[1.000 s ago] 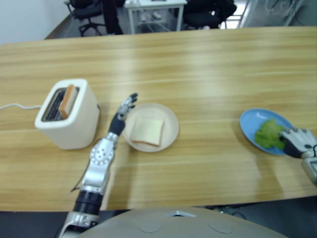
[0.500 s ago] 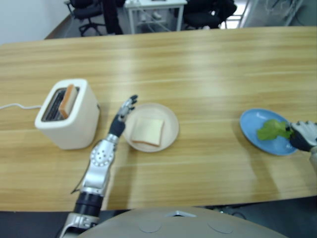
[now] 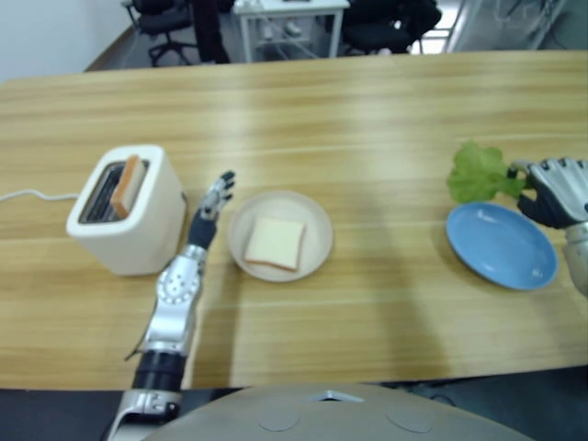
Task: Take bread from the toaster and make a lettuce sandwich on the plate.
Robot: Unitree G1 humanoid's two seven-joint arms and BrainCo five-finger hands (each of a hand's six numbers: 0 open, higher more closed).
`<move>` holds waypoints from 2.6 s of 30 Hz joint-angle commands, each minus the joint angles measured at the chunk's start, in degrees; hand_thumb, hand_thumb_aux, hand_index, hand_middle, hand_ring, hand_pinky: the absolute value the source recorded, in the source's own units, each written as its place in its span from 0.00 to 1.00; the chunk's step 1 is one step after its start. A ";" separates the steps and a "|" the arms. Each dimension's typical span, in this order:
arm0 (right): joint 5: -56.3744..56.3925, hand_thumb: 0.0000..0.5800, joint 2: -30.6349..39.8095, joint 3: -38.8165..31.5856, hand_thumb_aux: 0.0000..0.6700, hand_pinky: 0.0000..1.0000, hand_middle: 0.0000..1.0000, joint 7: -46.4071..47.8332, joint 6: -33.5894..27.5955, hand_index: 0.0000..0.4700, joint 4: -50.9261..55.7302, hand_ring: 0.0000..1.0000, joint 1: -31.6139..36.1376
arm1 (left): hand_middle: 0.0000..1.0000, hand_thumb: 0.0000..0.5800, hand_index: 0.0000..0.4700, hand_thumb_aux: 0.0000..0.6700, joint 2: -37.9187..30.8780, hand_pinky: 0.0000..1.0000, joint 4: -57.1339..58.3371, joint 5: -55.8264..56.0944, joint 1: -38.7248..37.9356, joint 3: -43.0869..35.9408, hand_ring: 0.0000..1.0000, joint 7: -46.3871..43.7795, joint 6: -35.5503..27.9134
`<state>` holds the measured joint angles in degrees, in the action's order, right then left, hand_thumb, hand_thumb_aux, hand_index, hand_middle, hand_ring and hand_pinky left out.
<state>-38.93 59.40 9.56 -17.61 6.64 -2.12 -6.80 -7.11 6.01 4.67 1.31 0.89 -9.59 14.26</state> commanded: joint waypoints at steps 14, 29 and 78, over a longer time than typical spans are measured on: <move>-11.07 1.00 -28.48 -27.62 1.00 1.00 1.00 8.10 2.37 0.98 4.10 1.00 20.68 | 0.00 0.00 0.00 0.00 1.42 0.00 7.46 1.62 4.84 4.16 0.00 1.37 2.08; -15.04 1.00 -42.73 -41.01 1.00 1.00 1.00 2.58 4.94 0.98 25.19 1.00 24.90 | 0.00 0.00 0.00 0.00 2.29 0.00 9.09 0.29 5.34 3.20 0.00 1.62 2.84; 18.12 0.00 -39.36 -8.63 0.00 0.00 0.00 24.77 -6.97 0.00 -12.56 0.00 8.03 | 0.00 0.00 0.00 0.00 -21.75 0.00 -44.75 -11.63 5.19 10.58 0.00 -8.58 -18.79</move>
<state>-24.77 20.57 -1.00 6.84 -1.30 -16.94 2.18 -24.80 -33.51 -4.79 6.17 7.29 -14.83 1.98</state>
